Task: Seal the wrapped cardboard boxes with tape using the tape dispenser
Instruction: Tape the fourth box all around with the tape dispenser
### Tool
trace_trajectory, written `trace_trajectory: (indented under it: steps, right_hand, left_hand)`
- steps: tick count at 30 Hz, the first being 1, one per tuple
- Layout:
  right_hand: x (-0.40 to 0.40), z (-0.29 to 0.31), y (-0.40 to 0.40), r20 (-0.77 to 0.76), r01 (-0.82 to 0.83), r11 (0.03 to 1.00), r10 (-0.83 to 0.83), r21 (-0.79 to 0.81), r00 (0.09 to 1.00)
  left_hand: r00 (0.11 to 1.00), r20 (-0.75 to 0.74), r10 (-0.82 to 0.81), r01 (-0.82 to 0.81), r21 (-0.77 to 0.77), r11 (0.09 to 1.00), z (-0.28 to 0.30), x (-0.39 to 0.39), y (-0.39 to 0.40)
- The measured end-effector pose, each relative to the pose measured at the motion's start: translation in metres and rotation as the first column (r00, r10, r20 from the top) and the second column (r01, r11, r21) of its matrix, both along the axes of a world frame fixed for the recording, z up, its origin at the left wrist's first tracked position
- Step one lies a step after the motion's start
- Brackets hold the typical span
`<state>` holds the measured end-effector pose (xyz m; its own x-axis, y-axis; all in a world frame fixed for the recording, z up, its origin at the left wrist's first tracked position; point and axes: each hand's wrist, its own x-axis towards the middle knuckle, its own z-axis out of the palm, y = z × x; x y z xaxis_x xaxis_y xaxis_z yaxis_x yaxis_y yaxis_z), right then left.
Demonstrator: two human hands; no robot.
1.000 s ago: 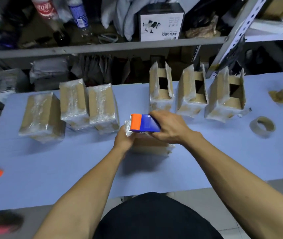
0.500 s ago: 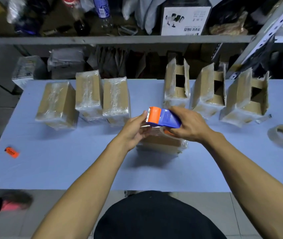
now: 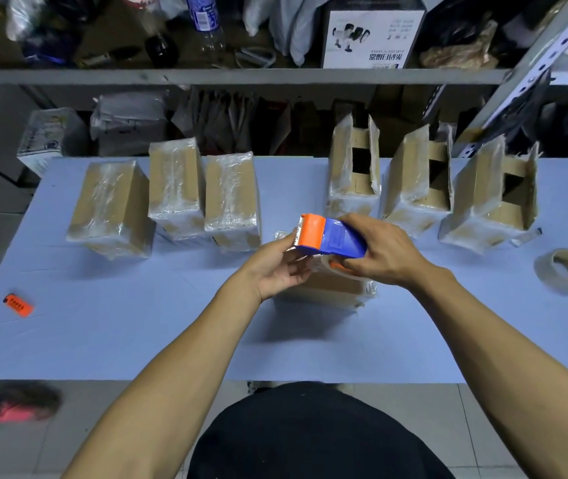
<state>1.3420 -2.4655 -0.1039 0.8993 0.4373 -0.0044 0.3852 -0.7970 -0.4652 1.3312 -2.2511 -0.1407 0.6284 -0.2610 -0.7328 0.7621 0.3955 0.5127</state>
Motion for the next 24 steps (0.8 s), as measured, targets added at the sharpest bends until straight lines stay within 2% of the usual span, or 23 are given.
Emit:
trace_trajectory:
  steps: [6, 11, 16, 20, 24]
  right_hand:
    - [0.0, 0.0, -0.003, -0.023, -0.013, 1.0, 0.014, 0.013, 1.0]
    - [0.001, 0.001, -0.004, -0.038, -0.001, 0.999, 0.003, 0.032, 0.999]
    - [0.001, 0.001, -0.006, -0.045, -0.005, 0.999, 0.008, 0.049, 0.999]
    - [0.002, -0.001, -0.008, -0.057, -0.015, 0.998, 0.019, 0.064, 0.998]
    - [0.006, 0.003, -0.004, -0.065, -0.043, 0.998, 0.046, 0.037, 0.997]
  left_hand:
    - [0.998, -0.061, -0.012, 0.005, -0.115, 0.993, -0.003, 0.0, -0.005]
    - [0.992, -0.12, 0.035, -0.048, -0.103, 0.994, -0.002, 0.003, -0.012]
    - [0.999, 0.046, -0.01, 0.011, -0.016, 1.0, -0.001, 0.007, -0.011]
    - [0.959, 0.189, -0.211, 0.197, 0.093, 0.976, 0.003, 0.009, -0.002]
    - [0.947, 0.235, -0.218, 0.153, 0.269, 0.951, 0.006, 0.013, -0.003]
